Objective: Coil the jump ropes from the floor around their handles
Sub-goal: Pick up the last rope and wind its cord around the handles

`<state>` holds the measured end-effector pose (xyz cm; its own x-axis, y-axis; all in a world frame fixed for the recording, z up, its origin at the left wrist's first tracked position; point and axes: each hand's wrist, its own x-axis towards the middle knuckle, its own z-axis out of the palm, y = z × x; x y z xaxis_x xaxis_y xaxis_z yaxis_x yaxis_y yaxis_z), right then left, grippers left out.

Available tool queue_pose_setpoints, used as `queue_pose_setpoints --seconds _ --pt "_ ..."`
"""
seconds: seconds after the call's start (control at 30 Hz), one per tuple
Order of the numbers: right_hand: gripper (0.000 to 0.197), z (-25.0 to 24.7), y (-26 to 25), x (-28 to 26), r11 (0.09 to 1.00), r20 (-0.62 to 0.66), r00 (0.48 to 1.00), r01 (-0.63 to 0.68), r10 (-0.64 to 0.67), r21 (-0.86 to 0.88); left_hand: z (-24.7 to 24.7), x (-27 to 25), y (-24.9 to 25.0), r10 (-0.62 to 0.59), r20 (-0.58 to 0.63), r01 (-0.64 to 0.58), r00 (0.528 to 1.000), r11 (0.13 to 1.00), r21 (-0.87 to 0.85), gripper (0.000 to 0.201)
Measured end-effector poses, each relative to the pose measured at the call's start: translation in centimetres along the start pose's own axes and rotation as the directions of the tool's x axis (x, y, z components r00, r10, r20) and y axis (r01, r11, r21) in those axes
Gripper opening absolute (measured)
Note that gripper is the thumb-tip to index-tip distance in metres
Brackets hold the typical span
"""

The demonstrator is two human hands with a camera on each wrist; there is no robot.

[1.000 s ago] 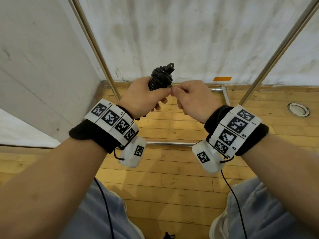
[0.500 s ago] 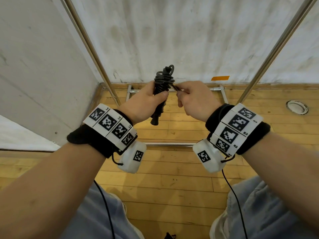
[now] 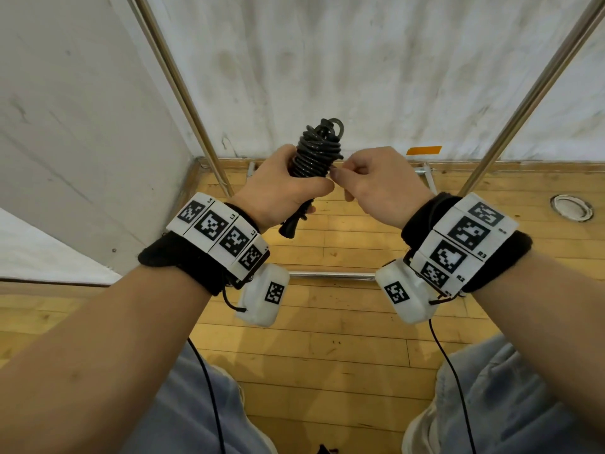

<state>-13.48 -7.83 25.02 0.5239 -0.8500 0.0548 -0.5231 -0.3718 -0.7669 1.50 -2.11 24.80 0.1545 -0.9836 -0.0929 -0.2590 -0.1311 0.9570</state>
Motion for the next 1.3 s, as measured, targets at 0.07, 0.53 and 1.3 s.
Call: queue_pose_setpoints --seconds 0.07,0.53,1.3 --pt "0.029 -0.3 0.0 0.1 0.999 0.008 1.000 -0.026 0.026 -0.026 0.1 0.1 -0.2 -0.026 0.008 0.026 1.000 0.999 -0.034 0.042" --pt "0.021 1.2 -0.7 -1.0 0.994 0.037 0.999 0.008 -0.012 0.110 0.8 0.3 -0.3 -0.026 0.038 0.024 0.999 0.999 0.048 0.054" --pt "0.038 1.4 -0.2 0.4 0.904 -0.060 0.985 -0.125 0.163 0.409 0.8 0.4 0.4 0.074 -0.123 -0.061 0.990 0.993 0.105 0.043"
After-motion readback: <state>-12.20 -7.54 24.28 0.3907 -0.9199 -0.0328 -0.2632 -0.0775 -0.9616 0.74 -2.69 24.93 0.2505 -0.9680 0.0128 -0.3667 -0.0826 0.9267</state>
